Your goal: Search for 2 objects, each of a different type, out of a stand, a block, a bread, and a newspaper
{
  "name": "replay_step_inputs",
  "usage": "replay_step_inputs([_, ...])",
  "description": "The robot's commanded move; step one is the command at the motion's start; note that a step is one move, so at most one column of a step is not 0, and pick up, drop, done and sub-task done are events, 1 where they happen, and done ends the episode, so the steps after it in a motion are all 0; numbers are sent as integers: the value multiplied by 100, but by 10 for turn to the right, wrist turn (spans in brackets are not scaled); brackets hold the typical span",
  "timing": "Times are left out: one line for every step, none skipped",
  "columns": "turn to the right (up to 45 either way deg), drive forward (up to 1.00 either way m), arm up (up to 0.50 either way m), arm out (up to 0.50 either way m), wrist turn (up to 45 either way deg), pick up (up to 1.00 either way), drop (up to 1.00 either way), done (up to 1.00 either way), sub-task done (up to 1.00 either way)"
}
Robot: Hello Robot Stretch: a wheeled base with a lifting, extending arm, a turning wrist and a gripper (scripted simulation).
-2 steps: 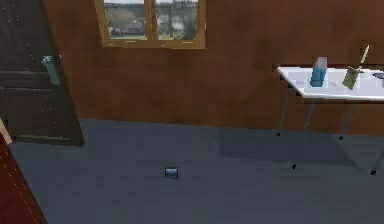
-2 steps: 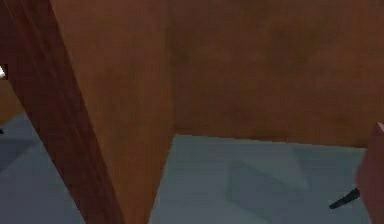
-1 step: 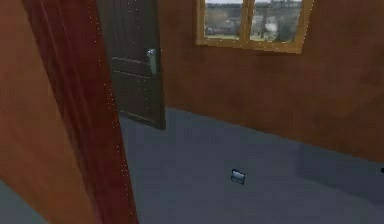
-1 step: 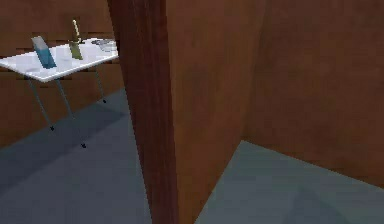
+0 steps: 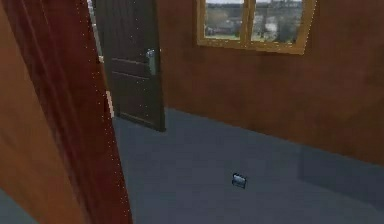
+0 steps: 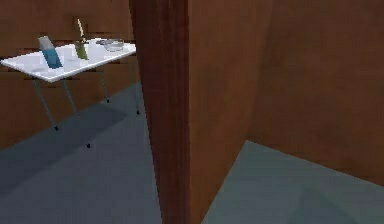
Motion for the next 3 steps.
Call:
replay_step_inputs([270,0,0,0,0,0,0,0,0])
replay_step_inputs([0,45,0,0,0,0,0,0,0])
replay_step_inputs([450,0,0,0,0,0,0,0,0])
